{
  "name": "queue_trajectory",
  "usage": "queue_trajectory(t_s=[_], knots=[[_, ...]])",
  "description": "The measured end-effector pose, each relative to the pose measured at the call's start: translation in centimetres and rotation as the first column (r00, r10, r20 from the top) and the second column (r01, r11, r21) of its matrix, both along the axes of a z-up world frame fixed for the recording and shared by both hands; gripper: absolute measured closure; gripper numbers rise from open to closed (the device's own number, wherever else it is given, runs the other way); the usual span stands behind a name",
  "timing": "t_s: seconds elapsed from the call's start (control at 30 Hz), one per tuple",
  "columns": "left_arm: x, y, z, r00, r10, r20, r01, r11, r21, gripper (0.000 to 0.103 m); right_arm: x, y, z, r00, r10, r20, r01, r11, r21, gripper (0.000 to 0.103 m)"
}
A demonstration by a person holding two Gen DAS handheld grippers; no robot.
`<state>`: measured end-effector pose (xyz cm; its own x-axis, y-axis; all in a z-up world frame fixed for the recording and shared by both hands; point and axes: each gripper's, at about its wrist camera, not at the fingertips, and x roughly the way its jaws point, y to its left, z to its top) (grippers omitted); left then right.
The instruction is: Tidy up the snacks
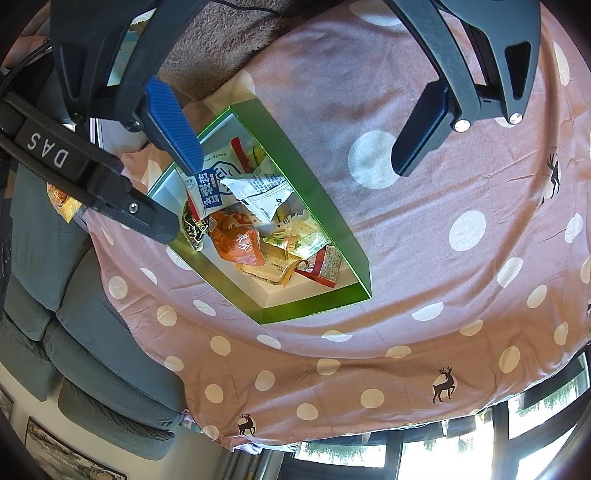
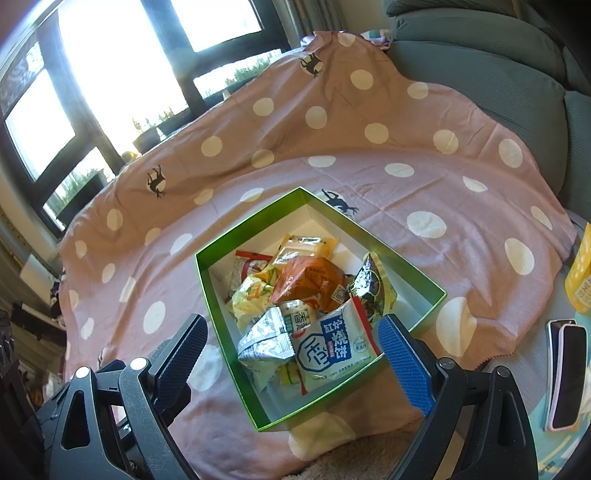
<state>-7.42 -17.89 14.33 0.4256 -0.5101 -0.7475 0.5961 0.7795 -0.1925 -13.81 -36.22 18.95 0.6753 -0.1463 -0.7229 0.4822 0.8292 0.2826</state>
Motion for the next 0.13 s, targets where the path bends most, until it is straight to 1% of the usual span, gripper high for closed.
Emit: queue_trajectory(t_s=[0.13], knots=[[0.0, -0.01, 0.01, 1.0, 0.0, 0.0, 0.0, 1.0, -0.001, 0.001, -0.05, 0.03, -0.06, 1.0, -0.001, 0.0, 0.001, 1.0, -0.001, 0.009]])
